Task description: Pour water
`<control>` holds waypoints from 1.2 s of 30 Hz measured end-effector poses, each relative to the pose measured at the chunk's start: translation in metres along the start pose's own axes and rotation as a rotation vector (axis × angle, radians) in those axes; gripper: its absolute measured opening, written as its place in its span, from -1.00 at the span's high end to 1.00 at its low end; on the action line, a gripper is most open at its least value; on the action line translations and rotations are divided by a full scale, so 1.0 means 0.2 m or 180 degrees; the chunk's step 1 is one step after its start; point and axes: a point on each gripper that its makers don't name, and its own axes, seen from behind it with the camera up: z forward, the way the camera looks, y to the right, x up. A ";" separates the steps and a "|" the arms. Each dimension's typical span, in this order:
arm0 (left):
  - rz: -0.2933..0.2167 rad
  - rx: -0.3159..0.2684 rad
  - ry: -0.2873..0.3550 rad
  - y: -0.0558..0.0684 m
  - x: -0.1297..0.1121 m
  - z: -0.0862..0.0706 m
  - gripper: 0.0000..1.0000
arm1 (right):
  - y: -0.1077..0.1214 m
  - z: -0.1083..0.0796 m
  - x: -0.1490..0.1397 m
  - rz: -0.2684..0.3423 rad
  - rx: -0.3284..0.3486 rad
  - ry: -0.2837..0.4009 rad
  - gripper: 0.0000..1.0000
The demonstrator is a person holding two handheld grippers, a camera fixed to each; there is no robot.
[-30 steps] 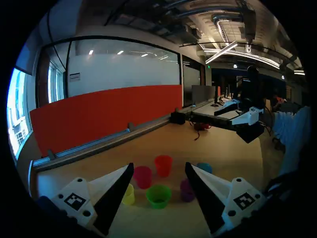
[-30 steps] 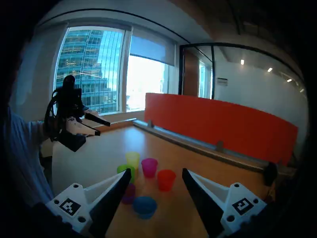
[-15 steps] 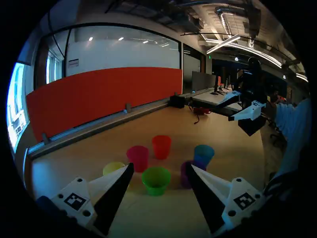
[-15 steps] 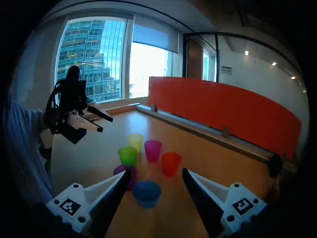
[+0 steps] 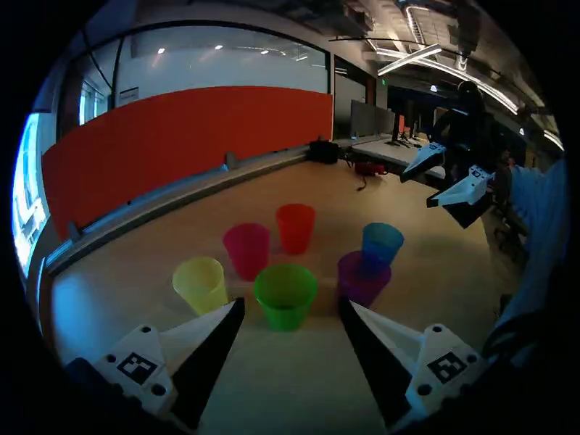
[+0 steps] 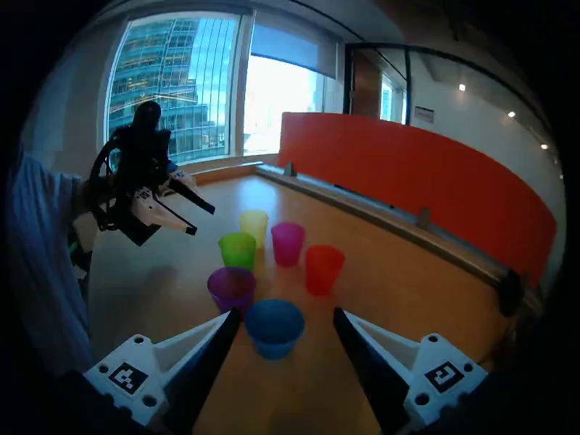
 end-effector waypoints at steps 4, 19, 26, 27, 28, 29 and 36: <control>0.0003 -0.0022 -0.0113 0.00 -0.07 0.04 -0.92 | -0.01 0.04 -0.07 -0.0023 0.0013 -0.0077 -1.00; 0.0036 -0.0102 -0.0400 -0.03 -0.21 0.17 -0.92 | -0.04 0.17 -0.30 -0.0051 0.0112 -0.0355 -1.00; 0.0040 -0.0159 -0.0439 -0.02 -0.22 0.25 -0.92 | -0.05 0.24 -0.35 -0.0017 0.0149 -0.0406 -1.00; 0.0042 -0.0162 -0.0442 -0.02 -0.22 0.26 -0.92 | -0.05 0.24 -0.36 -0.0015 0.0154 -0.0413 -1.00; 0.0045 -0.0162 -0.0442 -0.02 -0.21 0.27 -0.92 | -0.05 0.25 -0.36 -0.0014 0.0156 -0.0419 -1.00; 0.0048 -0.0162 -0.0443 -0.03 -0.21 0.28 -0.92 | -0.05 0.26 -0.37 -0.0014 0.0158 -0.0426 -1.00; 0.0054 -0.0186 -0.0445 -0.04 -0.19 0.34 -0.92 | -0.06 0.32 -0.37 -0.0009 0.0185 -0.0436 -0.99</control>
